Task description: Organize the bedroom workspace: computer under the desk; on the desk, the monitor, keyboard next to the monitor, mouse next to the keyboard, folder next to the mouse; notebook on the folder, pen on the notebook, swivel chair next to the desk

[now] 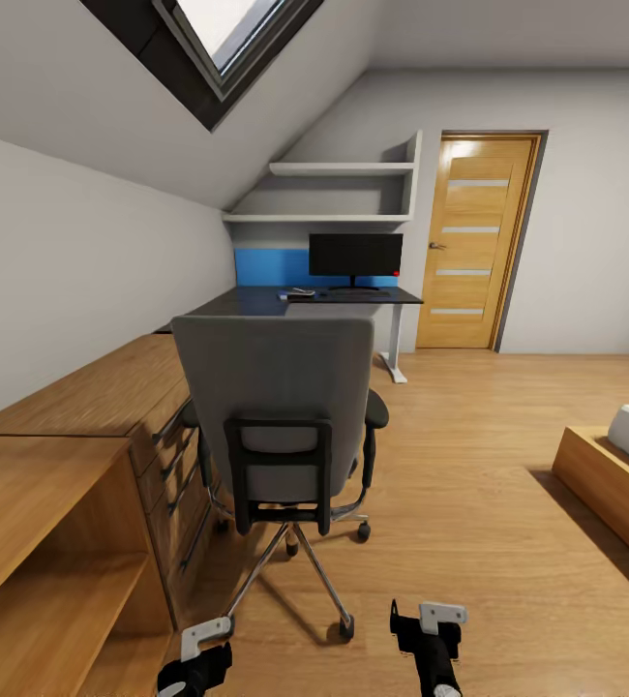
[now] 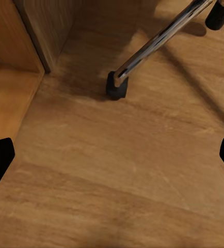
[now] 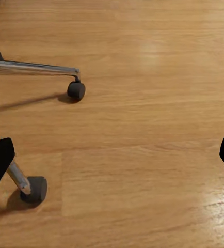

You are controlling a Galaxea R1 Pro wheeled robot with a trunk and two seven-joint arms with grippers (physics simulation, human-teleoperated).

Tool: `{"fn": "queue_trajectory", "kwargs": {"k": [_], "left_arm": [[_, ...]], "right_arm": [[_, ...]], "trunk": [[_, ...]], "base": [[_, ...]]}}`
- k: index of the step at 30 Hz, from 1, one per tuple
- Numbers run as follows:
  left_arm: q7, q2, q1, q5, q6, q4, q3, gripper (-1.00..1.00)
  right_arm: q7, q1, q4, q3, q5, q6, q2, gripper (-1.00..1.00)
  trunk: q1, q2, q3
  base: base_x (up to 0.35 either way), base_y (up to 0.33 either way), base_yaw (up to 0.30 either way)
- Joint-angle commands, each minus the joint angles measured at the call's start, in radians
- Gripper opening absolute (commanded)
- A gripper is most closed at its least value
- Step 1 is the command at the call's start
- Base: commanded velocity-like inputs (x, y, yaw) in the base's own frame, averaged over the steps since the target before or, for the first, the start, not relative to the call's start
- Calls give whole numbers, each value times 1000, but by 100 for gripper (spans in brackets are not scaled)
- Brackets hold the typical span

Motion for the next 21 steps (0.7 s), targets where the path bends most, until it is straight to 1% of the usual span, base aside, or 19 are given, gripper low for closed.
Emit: {"fn": "queue_trajectory", "kwargs": {"k": [1,4,5,8,9,11,13,16,17,19,21], "left_arm": [[8,2,-6,8,-1,-13,-8,100],[9,3,-26,8,1,-26,-8,100],[9,4,-58,8,6,-33,-8,100],[10,4,-99,8,29,-37,-8,100],[11,5,-127,8,58,-38,-7,100],[12,4,-155,9,98,-39,-7,100],[11,3,-205,9,178,-40,-3,100],[11,1,-235,10,212,-40,11,100],[11,-2,-250,10,225,-41,24,100],[11,-4,-256,9,230,-41,30,100],[11,-8,-267,9,238,-45,46,100]], "right_arm": [[-7,-2,-28,7,-7,2,-4,100],[-10,-5,-74,7,-8,14,-14,100],[-12,-19,-116,6,-8,43,-24,100],[-13,-47,-149,5,-10,92,-34,100],[-13,-70,-163,4,-11,130,-40,100],[-13,-95,-173,3,-12,166,-44,100],[-13,-141,-182,2,-13,216,-48,100],[-12,-170,-184,2,-14,244,-50,100],[-10,-184,-186,2,-14,265,-51,100],[-9,-190,-186,2,-14,275,-51,100],[-7,-203,-187,1,-15,298,-51,100]], "trunk": [[0,0,-1],[0,0,-1],[0,0,-1],[0,0,-1],[0,0,-1],[0,0,-1],[0,0,-1],[0,0,-1],[0,0,-1],[0,0,-1],[0,0,-1]], "base": [[0,0,0],[0,0,0],[0,0,0],[0,0,0],[0,0,0],[0,0,0],[0,0,0],[0,0,0],[0,0,0],[0,0,0],[0,0,0]]}}
